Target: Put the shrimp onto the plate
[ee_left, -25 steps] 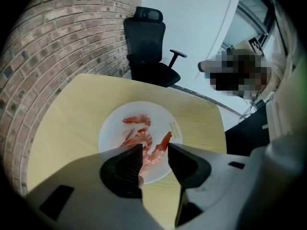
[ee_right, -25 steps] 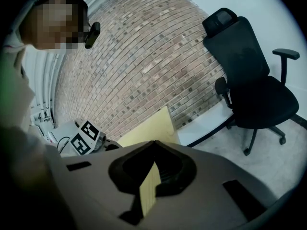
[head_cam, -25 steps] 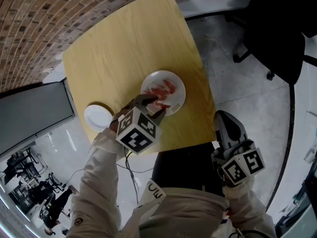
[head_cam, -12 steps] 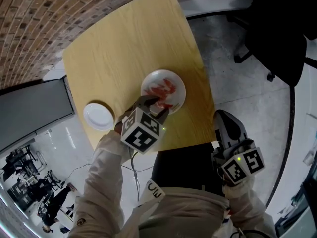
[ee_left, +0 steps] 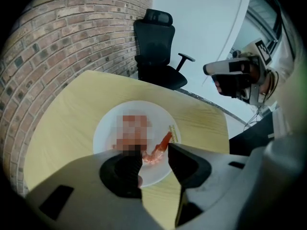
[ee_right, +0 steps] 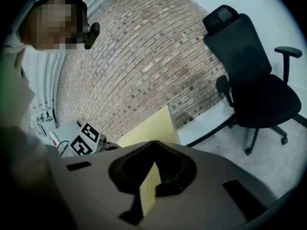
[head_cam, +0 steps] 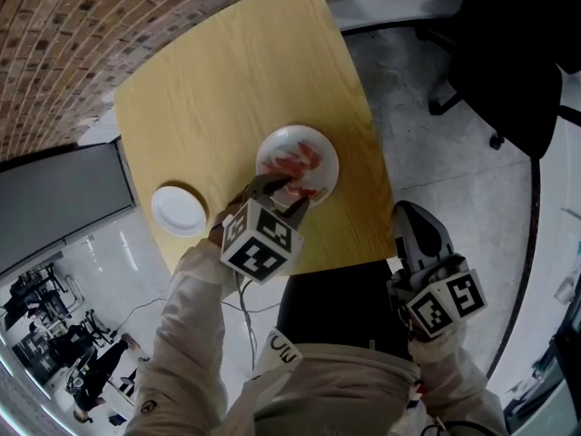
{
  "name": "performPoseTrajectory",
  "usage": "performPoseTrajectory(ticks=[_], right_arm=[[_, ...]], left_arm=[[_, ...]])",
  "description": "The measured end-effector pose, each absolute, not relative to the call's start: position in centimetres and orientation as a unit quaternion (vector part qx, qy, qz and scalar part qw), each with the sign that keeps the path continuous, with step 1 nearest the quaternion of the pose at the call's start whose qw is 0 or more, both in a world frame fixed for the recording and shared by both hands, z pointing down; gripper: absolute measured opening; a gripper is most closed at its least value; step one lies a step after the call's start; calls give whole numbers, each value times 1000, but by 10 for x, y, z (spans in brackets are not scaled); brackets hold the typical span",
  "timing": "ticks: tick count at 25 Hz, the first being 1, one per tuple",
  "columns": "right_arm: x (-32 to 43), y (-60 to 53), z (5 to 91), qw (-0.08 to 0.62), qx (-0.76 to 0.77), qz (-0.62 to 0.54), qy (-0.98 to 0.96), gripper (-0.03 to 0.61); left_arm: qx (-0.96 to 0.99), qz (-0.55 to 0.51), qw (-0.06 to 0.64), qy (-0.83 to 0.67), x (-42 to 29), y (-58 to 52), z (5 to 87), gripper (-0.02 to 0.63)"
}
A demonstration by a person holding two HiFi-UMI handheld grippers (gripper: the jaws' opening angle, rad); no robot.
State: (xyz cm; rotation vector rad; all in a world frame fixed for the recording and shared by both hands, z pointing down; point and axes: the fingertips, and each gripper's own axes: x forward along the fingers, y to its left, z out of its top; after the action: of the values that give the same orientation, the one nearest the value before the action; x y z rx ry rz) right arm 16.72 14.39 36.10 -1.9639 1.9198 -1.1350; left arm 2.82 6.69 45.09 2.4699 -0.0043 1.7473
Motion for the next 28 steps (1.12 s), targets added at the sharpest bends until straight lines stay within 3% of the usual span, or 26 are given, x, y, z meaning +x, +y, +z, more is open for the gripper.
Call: performPoseTrajectory(ticks=[28], right_arm=[[150,153,354,77,-647,-373,661,25]], left_arm=[[825,559,68,-57,14,68,446,170]])
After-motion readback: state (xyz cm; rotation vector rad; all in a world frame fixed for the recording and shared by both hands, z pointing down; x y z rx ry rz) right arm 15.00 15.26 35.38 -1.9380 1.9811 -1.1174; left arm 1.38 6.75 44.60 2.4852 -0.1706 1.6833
